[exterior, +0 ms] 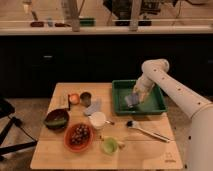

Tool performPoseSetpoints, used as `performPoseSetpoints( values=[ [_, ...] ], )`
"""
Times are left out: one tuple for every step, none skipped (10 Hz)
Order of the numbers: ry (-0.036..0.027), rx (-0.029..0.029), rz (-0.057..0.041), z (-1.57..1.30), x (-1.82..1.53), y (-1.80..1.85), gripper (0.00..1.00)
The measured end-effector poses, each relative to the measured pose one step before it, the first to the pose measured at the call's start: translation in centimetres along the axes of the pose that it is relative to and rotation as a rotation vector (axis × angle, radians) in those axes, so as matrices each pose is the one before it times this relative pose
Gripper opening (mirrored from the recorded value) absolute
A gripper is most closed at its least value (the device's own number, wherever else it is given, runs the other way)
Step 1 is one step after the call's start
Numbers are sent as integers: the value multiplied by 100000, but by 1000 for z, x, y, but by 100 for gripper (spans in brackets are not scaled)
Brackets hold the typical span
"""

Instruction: Place sponge in tray

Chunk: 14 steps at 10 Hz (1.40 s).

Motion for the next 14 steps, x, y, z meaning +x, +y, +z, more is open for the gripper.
performPoseSetpoints(
  values=[
    [-451,-1480,-1785,355,404,136,0],
    [-183,-355,-760,159,236,-61,0],
    [-295,-263,-672,253,217,-24,0],
    [-459,-105,-522,275,321,-38,0],
    [-700,-187,-60,233,423,78,2],
    [-571,-63,128,117,345,101,7],
    [-686,136,86,126,239,93,17],
    [-369,935,-246,111,191,-18,29],
    [-88,758,13,45,232,113,38],
    [-43,427,-8,73,244,157,47],
    [29,397,32,55,272,164,60],
    [0,99,-162,66,56,34,68],
    [6,89,-291,70,5,-46,76],
    [53,-13,-166,55,129,110,80]
  ],
)
